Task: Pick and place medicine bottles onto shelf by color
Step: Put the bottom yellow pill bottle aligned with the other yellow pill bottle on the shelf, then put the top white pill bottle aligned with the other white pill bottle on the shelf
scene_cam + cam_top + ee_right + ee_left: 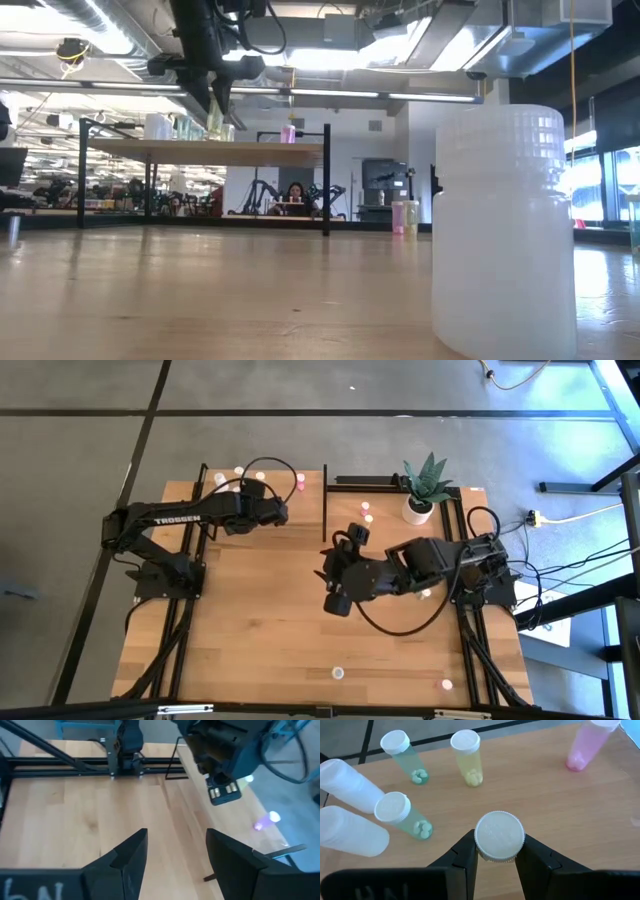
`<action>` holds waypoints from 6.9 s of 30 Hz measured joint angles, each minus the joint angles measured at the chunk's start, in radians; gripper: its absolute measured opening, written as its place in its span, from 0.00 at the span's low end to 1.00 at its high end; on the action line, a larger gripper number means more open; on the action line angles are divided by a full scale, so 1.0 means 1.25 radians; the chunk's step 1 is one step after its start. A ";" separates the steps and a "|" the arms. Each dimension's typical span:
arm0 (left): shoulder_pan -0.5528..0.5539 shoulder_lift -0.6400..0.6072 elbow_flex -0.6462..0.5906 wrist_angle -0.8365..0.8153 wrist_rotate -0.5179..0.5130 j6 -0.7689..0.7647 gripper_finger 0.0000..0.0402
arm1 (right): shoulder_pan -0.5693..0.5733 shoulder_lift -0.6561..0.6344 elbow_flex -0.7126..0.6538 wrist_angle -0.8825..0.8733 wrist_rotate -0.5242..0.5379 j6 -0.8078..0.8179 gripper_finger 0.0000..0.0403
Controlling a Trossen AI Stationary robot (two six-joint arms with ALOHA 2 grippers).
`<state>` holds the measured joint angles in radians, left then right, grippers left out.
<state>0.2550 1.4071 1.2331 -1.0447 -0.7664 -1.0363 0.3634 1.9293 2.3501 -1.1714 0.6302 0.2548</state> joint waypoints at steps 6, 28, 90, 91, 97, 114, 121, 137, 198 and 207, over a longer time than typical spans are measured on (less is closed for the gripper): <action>0.000 0.000 0.000 0.000 -0.001 0.000 0.26 | -0.010 0.000 0.000 0.001 -0.038 -0.001 0.50; 0.000 0.000 0.000 0.030 0.001 -0.009 0.26 | -0.010 0.000 0.000 0.001 -0.046 -0.001 0.50; 0.091 0.002 -0.043 0.109 0.022 -0.022 0.26 | -0.018 0.000 0.000 0.045 0.004 -0.022 0.50; 0.091 0.002 -0.043 0.109 0.021 -0.022 0.26 | -0.018 0.000 0.000 0.045 0.005 -0.022 0.50; 0.091 0.002 -0.043 0.109 0.020 -0.021 0.26 | -0.018 0.000 0.000 0.046 0.004 -0.022 0.50; 0.091 0.015 -0.043 0.107 0.022 -0.023 0.26 | -0.018 0.000 0.000 0.046 0.004 -0.024 0.50; 0.091 0.015 -0.043 0.107 0.022 -0.028 0.27 | -0.018 0.000 0.000 0.046 0.004 -0.025 0.50; 0.094 0.015 -0.043 0.107 0.016 -0.027 0.46 | -0.018 0.000 0.000 0.047 0.004 -0.044 0.50; -0.697 -0.156 -0.042 0.242 0.255 0.475 0.48 | -0.021 -0.001 0.000 0.087 -0.022 -0.060 0.50; -0.827 -0.116 -0.042 0.244 0.196 0.315 0.48 | 0.032 -0.005 0.000 0.000 -0.095 -0.060 0.50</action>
<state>-0.7784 1.2620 1.1801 -0.7400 -0.5211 -0.6425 0.4039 1.9230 2.3505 -1.1713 0.5112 0.1801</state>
